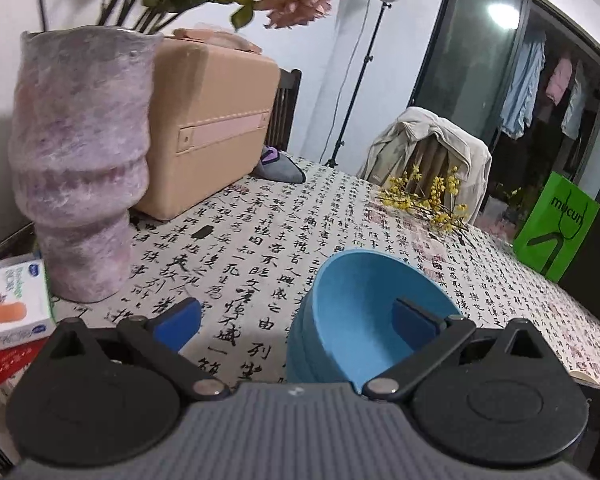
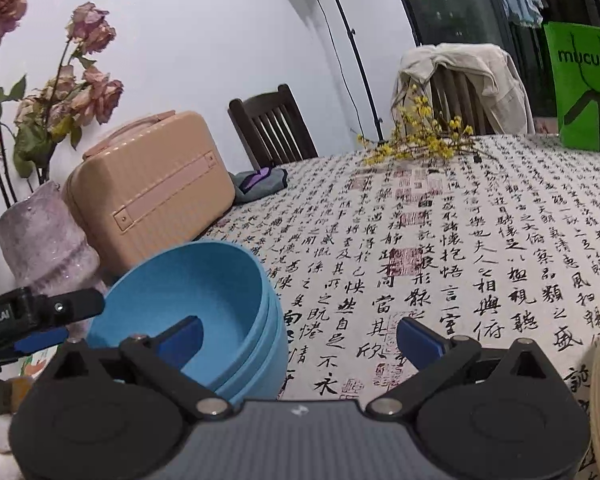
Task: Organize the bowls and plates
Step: 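Close both grippers on the rim of the three blue bowl stack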
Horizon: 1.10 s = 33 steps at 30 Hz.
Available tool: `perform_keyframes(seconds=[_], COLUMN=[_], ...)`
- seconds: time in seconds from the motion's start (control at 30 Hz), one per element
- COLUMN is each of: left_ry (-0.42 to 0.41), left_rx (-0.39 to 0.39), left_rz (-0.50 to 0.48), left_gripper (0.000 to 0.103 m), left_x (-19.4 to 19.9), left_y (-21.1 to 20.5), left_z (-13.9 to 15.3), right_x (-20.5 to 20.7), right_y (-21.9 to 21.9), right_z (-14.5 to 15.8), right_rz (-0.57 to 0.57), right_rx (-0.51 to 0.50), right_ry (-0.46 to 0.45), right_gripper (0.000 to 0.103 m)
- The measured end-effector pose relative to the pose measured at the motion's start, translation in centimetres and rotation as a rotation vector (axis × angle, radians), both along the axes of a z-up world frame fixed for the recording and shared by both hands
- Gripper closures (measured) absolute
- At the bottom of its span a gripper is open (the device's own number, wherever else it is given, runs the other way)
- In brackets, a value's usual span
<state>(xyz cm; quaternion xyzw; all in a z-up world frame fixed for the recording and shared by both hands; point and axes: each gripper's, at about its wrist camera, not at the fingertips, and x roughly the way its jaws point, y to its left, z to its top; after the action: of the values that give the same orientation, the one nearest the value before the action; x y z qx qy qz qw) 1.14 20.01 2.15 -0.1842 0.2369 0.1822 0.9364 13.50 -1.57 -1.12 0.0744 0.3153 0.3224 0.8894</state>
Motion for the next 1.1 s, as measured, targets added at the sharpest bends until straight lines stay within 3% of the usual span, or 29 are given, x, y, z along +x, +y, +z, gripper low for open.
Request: perform_keyframes(seconds=[0.3, 0.8, 1.03, 1.1], left_ry=[0.069, 0.156, 0.168, 0.166], left_rx=[-0.044, -0.221, -0.338, -0.353], left_rz=[0.019, 0.043, -0.001, 0.007], left_gripper=[0.0, 0.0, 0.005, 0.011], left_x=[2.4, 4.6, 5.3, 5.3], left_y=[0.7, 3.6, 4.0, 4.1], left_z=[-0.7, -3.5, -4.8, -5.1], right_x=[1.6, 4.6, 5.7, 5.9], right_y=[1.4, 4.1, 4.5, 4.6], right_z=[-0.6, -3.1, -3.8, -3.9], right_rz=[0.01, 0.038, 0.054, 0.061], right_rx=[-0.018, 0.018, 0.043, 0.047], right_ry=[0.081, 0.304, 0.378, 0.396], right_gripper=[0.0, 0.001, 0.009, 0.01])
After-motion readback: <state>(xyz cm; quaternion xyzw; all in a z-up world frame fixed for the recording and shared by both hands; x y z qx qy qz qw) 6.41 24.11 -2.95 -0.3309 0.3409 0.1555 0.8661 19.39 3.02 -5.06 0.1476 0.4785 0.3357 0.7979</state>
